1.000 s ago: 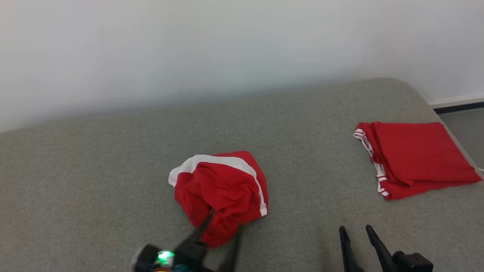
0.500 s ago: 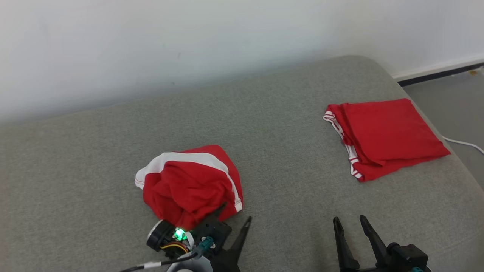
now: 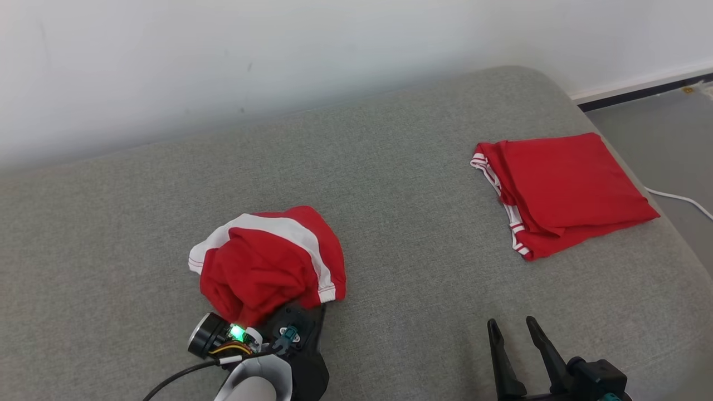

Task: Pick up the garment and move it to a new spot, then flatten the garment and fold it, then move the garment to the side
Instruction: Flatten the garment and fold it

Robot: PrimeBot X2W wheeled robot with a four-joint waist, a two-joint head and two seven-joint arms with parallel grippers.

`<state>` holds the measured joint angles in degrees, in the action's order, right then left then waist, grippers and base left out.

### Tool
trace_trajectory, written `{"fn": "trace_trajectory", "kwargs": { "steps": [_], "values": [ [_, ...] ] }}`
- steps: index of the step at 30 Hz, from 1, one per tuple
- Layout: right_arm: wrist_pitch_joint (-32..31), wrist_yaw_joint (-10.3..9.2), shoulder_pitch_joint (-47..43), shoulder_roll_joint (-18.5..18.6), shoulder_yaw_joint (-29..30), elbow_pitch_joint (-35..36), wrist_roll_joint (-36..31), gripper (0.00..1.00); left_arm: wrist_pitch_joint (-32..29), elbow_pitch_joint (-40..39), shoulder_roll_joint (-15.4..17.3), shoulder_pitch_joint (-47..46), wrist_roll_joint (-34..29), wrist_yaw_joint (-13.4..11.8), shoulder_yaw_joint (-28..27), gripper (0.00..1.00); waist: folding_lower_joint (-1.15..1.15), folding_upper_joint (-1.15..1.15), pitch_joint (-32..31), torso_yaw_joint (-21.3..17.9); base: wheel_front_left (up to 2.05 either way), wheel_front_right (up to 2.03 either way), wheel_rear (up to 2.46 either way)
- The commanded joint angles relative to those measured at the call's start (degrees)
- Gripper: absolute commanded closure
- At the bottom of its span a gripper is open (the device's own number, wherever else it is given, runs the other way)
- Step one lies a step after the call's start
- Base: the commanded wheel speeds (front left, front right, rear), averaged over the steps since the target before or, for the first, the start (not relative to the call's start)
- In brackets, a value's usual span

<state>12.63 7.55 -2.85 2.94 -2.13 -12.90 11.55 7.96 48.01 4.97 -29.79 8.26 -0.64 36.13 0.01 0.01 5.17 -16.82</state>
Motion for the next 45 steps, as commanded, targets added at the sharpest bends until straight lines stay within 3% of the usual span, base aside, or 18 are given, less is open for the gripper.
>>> {"fn": "trace_trajectory", "kwargs": {
  "steps": [1,2,11,21,24,27,37,39,40,41,45],
  "values": [
    [0.36,-0.14,0.57,-0.15,-0.28,-0.15,0.45,0.0,0.43,0.73,-0.29,-0.69,0.33,-0.34,-0.08,0.7,-0.01,-0.01,-0.07,0.3,0.0,0.0,0.0],
    [0.4,-0.14,0.68,-0.15,-0.42,-0.23,0.51,0.0,0.59,1.24,-0.38,-0.99,0.36,-0.36,0.04,1.0,-0.01,-0.01,-0.08,0.42,0.0,0.0,0.0],
    [0.61,-0.14,1.28,-0.15,-0.65,-0.71,0.62,0.0,4.43,2.5,-1.7,-4.12,4.09,-0.5,-1.33,1.0,-0.01,-0.01,0.11,1.03,0.0,0.0,0.0],
    [0.54,-0.14,1.6,-0.14,-0.65,-1.19,0.68,0.0,7.18,-11.92,-2.13,-12.22,9.31,1.59,0.16,1.0,-0.01,-0.01,-0.8,1.56,0.0,0.0,0.0],
    [0.49,-0.14,1.52,-0.15,-0.7,-1.35,0.71,0.0,7.22,-20.02,-2.09,-15.69,12.3,0.6,1.1,1.0,-0.01,-0.01,-1.18,1.77,0.0,0.0,0.0],
    [0.52,-0.14,1.38,-0.15,-0.67,-1.5,0.72,0.0,7.2,-23.12,-2.07,-17.92,12.87,-0.44,2.3,1.0,-0.01,-0.01,-1.55,2.01,0.0,0.0,0.0],
    [0.25,-0.14,0.49,-0.16,-0.19,-1.07,0.61,0.0,7.17,-21.11,-2.11,-15.95,13.67,-2.18,6.19,1.0,-0.01,-0.01,-2.02,4.14,0.0,0.0,0.0],
    [0.29,-0.14,0.61,-0.14,-0.2,-1.11,0.53,0.0,6.37,-19.29,-2.09,-15.03,13.78,-2.31,6.89,0.08,-0.01,-0.01,-2.11,4.6,0.0,0.0,0.0],
    [0.29,-0.14,0.61,-0.14,-0.2,-1.11,0.53,0.0,6.37,-19.29,-2.09,-15.03,13.78,-2.31,6.89,0.08,-0.01,-0.01,-2.11,4.6,0.0,0.0,0.0],
    [0.23,-0.14,0.65,-0.14,-0.3,-1.11,0.53,0.0,5.92,-18.52,-2.1,-14.56,14.05,-2.11,7.15,0.0,-0.01,-0.01,-2.17,4.81,0.0,0.0,0.0],
    [0.14,-0.14,0.39,-0.15,-0.2,-1.01,0.64,0.0,3.21,-15.86,-1.94,-12.97,14.89,-1.05,8.39,0.0,-0.01,-0.01,-2.42,5.85,0.0,0.0,0.0]
  ]
}}
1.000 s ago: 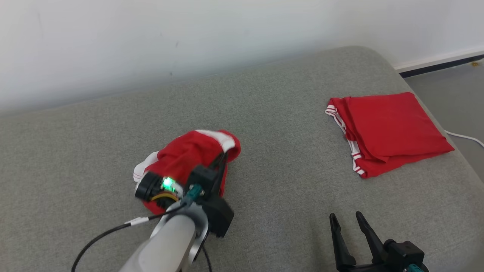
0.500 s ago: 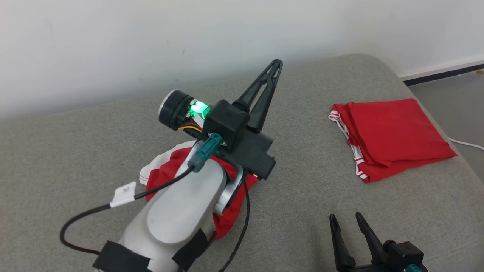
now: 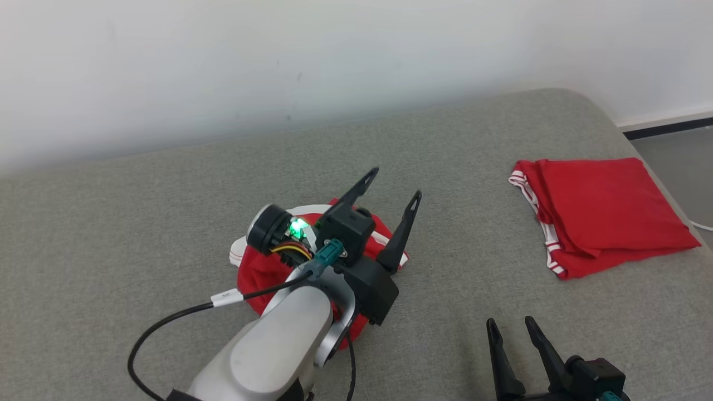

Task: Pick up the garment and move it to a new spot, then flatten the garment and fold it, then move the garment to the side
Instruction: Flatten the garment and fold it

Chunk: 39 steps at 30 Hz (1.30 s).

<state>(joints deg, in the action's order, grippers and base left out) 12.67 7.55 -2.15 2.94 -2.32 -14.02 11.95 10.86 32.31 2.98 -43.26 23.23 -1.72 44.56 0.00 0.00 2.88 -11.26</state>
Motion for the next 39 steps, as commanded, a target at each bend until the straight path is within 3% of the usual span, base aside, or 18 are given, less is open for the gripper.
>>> {"fn": "trace_trajectory", "kwargs": {
  "steps": [1,6,14,22,30,39],
  "values": [
    [0.12,-0.14,-0.42,-0.15,-0.03,0.08,0.22,0.0,-0.27,0.19,0.2,0.86,-0.07,0.02,0.22,0.0,0.0,0.0,-0.2,0.51,0.0,0.0,0.0],
    [-0.06,-0.14,-0.73,-0.16,0.18,0.11,0.17,0.0,-4.98,1.58,1.29,3.89,1.44,0.42,1.39,0.0,0.0,0.0,-0.69,1.51,0.0,0.0,0.0],
    [-0.16,-0.14,-1.34,-0.15,0.29,0.39,0.1,0.0,-17.54,0.01,3.45,9.88,4.88,-0.09,3.17,0.0,0.0,0.0,-0.96,3.01,0.0,0.0,0.0],
    [-0.27,-0.14,-1.28,-0.15,-0.31,0.63,0.23,0.0,-30.08,-6.62,6.95,15.71,7.06,-4.85,3.91,0.0,0.0,0.0,-0.88,2.75,0.0,0.0,0.0],
    [-0.36,-0.14,-0.1,-0.15,-1.02,0.54,0.21,0.0,-30.55,-8.4,9.06,17.6,6.88,-6.84,3.68,0.0,0.0,0.0,0.15,1.13,0.0,0.0,0.0],
    [-0.18,-0.14,0.63,-0.15,-1.2,0.42,-0.13,0.0,-28.99,-1.53,6.11,14.65,9.09,-6.97,1.98,0.0,0.0,0.0,1.22,-0.67,0.0,0.0,0.0]
  ]
}}
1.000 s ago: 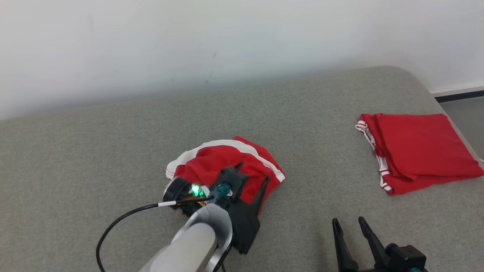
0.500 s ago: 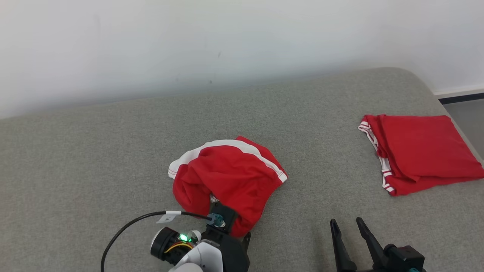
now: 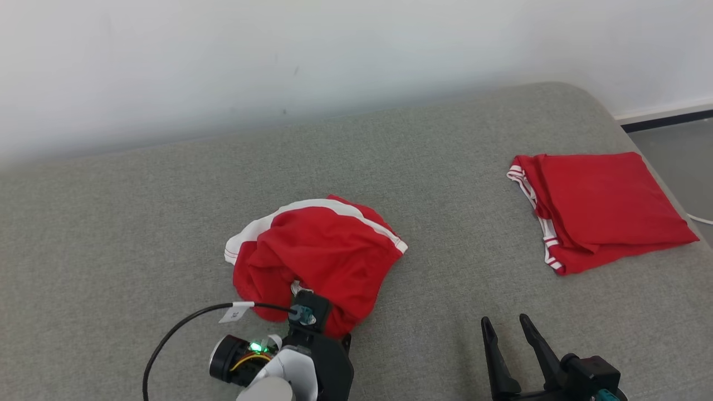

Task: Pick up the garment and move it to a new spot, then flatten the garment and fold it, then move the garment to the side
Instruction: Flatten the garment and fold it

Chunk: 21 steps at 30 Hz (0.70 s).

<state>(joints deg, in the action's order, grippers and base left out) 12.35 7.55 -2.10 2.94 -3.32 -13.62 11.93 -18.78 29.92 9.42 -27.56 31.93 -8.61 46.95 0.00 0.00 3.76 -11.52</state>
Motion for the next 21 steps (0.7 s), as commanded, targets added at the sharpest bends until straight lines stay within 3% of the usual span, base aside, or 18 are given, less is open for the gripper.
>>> {"fn": "trace_trajectory", "kwargs": {
  "steps": [1,7,8,10,16,21],
  "values": [
    [0.14,-0.14,0.58,-0.15,-0.2,0.02,-0.11,0.0,0.65,0.86,-0.33,-1.05,0.39,-0.08,-0.41,0.0,0.0,0.0,0.35,-0.42,0.0,0.0,0.0],
    [0.18,-0.14,0.99,-0.15,-0.65,0.01,0.01,0.0,3.15,5.92,-2.4,-3.93,1.07,-0.14,-1.48,0.0,0.0,0.0,0.86,-1.3,0.0,0.0,0.0],
    [0.22,-0.14,1.04,-0.15,-0.64,-0.03,0.08,0.0,3.54,6.58,-2.63,-4.49,1.19,-0.07,-1.61,0.42,0.0,0.0,0.99,-1.41,0.0,0.0,0.0],
    [0.32,-0.14,1.07,-0.15,-0.61,-0.1,0.23,0.0,4.41,7.63,-3.21,-5.47,1.48,0.42,-1.96,1.0,0.0,0.0,1.28,-1.56,0.0,0.0,0.0],
    [0.78,-0.14,1.33,-0.15,-0.36,-0.5,0.6,0.0,7.97,8.6,-4.69,-8.71,2.2,2.7,-2.42,1.0,0.0,0.0,1.81,-1.65,0.0,0.0,0.0],
    [0.88,-0.14,1.62,-0.15,-0.25,-0.94,0.67,0.0,11.76,5.07,-6.23,-12.36,5.94,7.13,-3.12,1.0,0.0,0.0,1.47,-1.47,0.0,0.0,0.0]
  ]
}}
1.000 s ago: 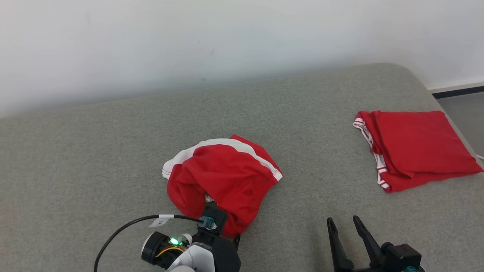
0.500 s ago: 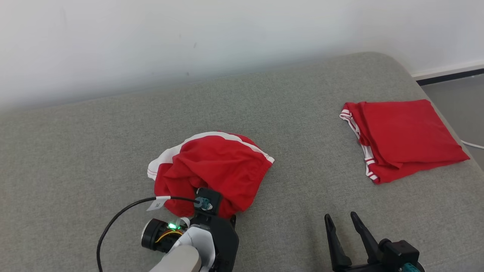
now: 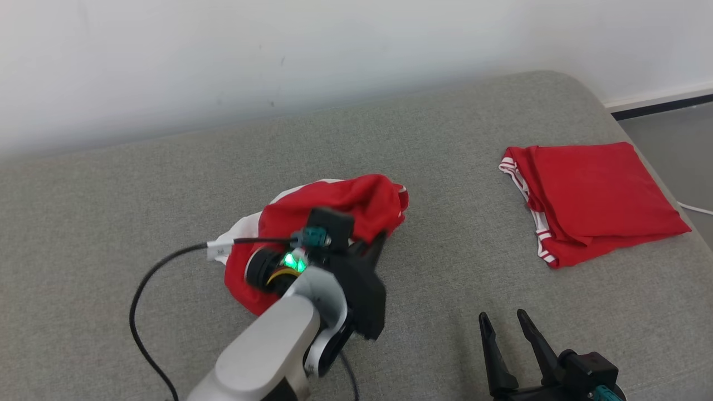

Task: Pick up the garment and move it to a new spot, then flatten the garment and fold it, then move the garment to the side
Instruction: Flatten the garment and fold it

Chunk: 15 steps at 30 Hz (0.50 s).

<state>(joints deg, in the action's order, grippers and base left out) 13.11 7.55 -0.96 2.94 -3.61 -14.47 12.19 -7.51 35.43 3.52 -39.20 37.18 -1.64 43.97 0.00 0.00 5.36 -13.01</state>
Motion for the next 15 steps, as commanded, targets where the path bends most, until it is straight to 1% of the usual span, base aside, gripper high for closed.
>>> {"fn": "trace_trajectory", "kwargs": {
  "steps": [1,4,7,8,9,10,15],
  "values": [
    [0.17,-0.14,0.53,-0.15,-0.03,-0.21,0.43,0.0,1.32,-1.68,-0.43,-1.71,1.52,1.26,-0.28,1.0,0.0,0.0,-0.28,0.0,0.0,0.0,0.0],
    [0.33,-0.14,0.78,-0.15,-0.47,-0.62,0.55,0.0,3.79,-5.92,-0.68,-5.1,4.95,3.15,0.4,1.0,0.0,0.0,-0.79,-0.28,0.0,0.0,0.0],
    [0.41,-0.14,0.96,-0.14,-1.14,-1.06,0.7,0.0,7.61,-11.02,-0.68,-8.74,9.47,3.51,2.12,1.0,0.0,0.0,-1.22,-0.97,0.0,0.0,0.0],
    [0.46,-0.14,1.09,-0.14,-1.39,-1.22,0.85,0.0,9.02,-12.48,-0.66,-10.16,11.12,3.34,2.76,1.0,0.0,0.0,-1.36,-1.25,0.0,0.0,0.0],
    [0.56,-0.14,1.25,-0.15,-1.7,-1.5,1.0,0.0,11.83,-14.35,-0.62,-13.15,13.13,2.67,4.0,1.0,0.0,0.0,-1.52,-1.82,0.0,0.0,0.0],
    [0.55,-0.14,1.3,-0.15,-1.82,-1.62,1.12,0.0,13.36,-15.0,-0.64,-14.7,14.17,2.19,4.49,1.0,0.0,0.0,-1.55,-2.09,0.0,0.0,0.0],
    [0.88,-0.14,1.37,-0.15,-2.07,-2.12,1.35,0.0,19.92,-15.79,-0.63,-21.09,18.54,-0.45,6.08,1.0,0.0,0.0,-1.51,-2.98,0.0,0.0,0.0]
  ]
}}
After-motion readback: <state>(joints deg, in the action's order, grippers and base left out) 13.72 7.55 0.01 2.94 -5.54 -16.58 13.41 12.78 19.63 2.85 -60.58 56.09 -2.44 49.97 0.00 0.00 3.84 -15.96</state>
